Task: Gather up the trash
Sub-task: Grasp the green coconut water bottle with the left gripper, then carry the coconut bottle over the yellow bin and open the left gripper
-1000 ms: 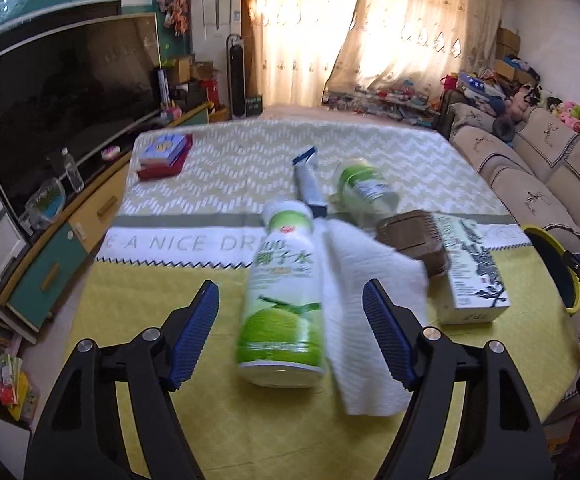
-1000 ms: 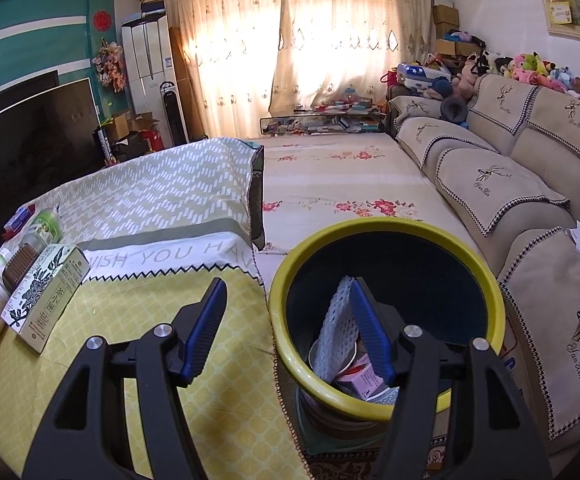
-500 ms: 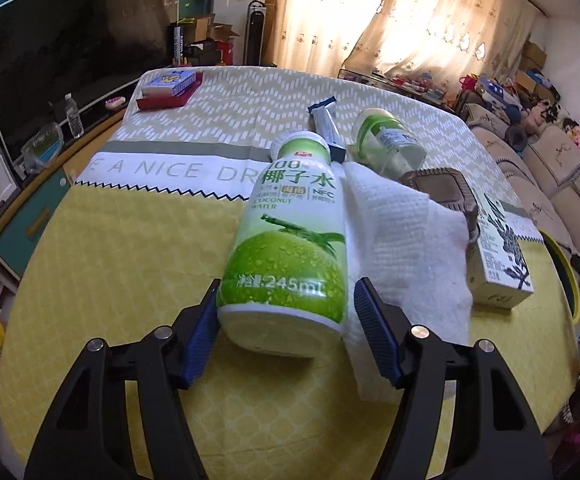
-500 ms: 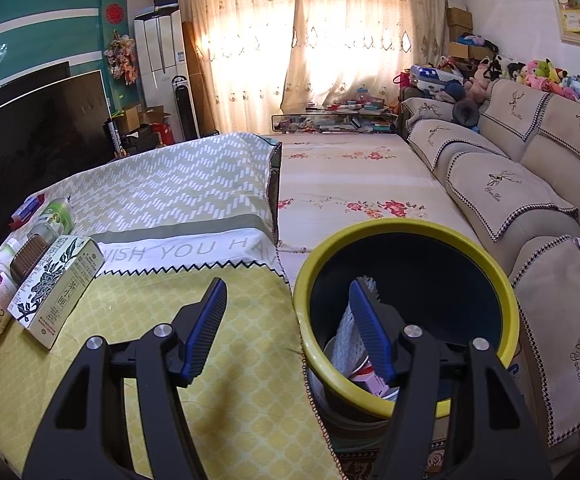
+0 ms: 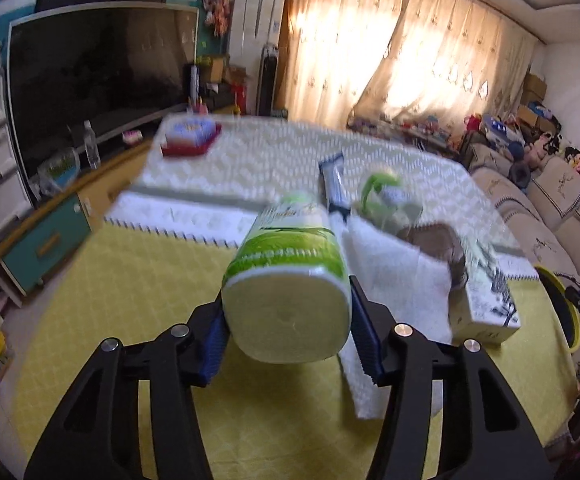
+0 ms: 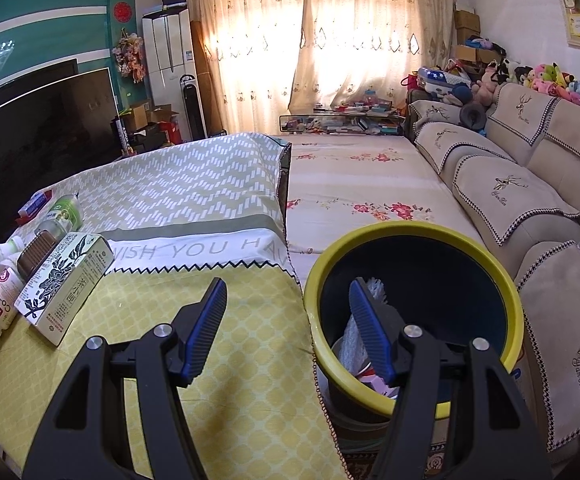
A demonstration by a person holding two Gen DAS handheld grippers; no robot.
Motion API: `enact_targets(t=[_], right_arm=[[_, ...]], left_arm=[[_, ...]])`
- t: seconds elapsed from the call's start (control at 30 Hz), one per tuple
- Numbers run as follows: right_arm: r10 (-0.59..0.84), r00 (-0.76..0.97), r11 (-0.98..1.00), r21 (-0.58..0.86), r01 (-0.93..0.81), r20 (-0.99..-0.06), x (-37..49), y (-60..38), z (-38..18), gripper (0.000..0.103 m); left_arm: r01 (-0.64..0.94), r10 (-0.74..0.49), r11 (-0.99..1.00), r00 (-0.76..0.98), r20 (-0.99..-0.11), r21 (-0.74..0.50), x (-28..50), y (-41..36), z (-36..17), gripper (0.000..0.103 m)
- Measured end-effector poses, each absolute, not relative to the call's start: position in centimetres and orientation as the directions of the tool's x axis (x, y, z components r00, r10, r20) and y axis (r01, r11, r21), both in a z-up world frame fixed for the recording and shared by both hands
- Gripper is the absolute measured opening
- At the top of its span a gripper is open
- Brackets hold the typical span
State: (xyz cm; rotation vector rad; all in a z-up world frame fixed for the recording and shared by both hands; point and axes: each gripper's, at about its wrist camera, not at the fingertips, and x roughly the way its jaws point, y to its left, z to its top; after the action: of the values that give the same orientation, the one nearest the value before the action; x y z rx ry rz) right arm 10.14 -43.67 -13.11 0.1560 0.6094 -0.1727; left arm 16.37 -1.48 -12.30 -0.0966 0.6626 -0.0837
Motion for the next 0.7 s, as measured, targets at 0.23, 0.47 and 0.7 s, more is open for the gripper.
enact_targets(t=[0.23, 0.47, 0.7], right_arm=[[-0.108, 0.807, 0.976, 0.093, 0.198, -0.58, 10.1, -43.6, -12.9, 0.061], [-0.108, 0.807, 0.976, 0.091, 0.196, -0.581, 10.1, -43.5, -12.9, 0.061], [-0.106, 0.811, 0.977, 0.091, 0.192, -0.575, 10.0, -43.4, -12.6, 0.061]], left_arm=[[0.022, -0.039, 0.999, 0.868, -0.495, -0.039, 17.2, -1.0, -7.8, 0.051], [0.033, -0.041, 0.999, 0.871, -0.49, -0.025, 18.4, -1.1, -7.0, 0.051], [0.042, -0.055, 0.998, 0.869, -0.492, -0.038, 18.4, -1.1, -6.7, 0.051]])
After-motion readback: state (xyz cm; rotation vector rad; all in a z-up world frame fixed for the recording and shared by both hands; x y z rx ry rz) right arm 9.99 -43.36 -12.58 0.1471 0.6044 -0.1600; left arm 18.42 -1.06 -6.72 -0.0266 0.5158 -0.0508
